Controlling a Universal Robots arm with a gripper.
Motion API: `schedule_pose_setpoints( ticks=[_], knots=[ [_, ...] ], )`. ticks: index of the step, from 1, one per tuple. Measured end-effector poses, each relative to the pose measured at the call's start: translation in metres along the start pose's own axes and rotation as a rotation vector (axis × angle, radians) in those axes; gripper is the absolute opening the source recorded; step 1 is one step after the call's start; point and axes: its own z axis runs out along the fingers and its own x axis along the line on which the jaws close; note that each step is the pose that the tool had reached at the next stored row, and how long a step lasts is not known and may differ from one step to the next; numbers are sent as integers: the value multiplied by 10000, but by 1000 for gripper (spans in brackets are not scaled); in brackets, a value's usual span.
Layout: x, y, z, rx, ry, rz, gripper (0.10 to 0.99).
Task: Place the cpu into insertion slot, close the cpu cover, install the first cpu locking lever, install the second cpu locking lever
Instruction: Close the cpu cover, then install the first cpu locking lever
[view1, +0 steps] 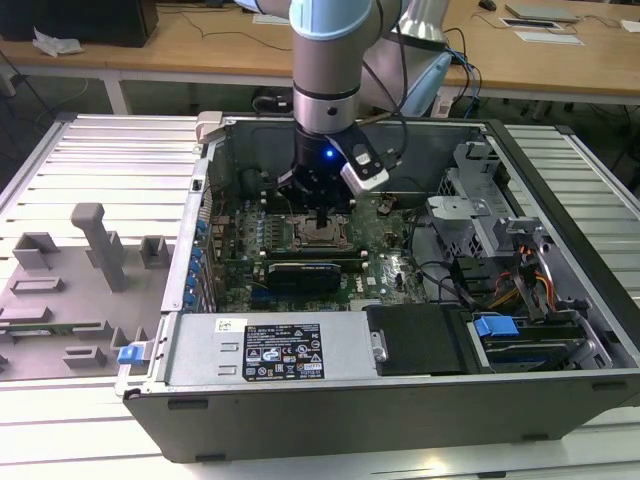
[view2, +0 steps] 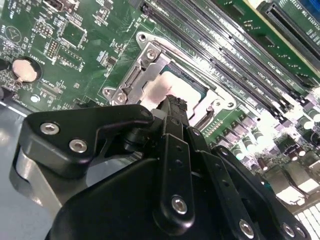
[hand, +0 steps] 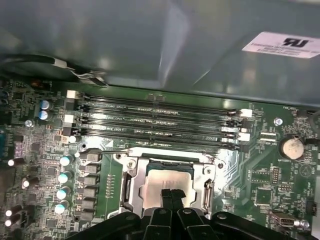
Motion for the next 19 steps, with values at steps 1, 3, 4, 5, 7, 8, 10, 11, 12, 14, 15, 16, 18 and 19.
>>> schedule_pose_setpoints(
  ticks=[1, 3, 4, 5, 7, 8, 10, 11, 12, 14, 15, 16, 18, 19],
  knots=[
    [-1, 1, -23, 5, 0, 0, 106],
    [-4, 2, -87, 30, 3, -2, 106],
    [-6, 3, -127, 44, 3, -2, 106],
    [-8, 4, -163, 58, 6, -3, 106],
    [-11, 6, -220, 69, 6, -3, 106],
    [-11, 6, -224, 83, 7, -4, 106],
    [-11, 6, -224, 85, 7, -4, 106],
    [-11, 6, -225, 87, 7, -4, 106],
    [-11, 6, -225, 87, 7, -4, 106],
    [-11, 6, -225, 87, 7, -4, 106],
    [-11, 6, -225, 87, 7, -4, 106],
    [-11, 6, -225, 87, 8, -4, 106],
    [-11, 6, -225, 88, 8, -5, 106],
    [-11, 6, -225, 88, 8, -4, 106]
  ],
)
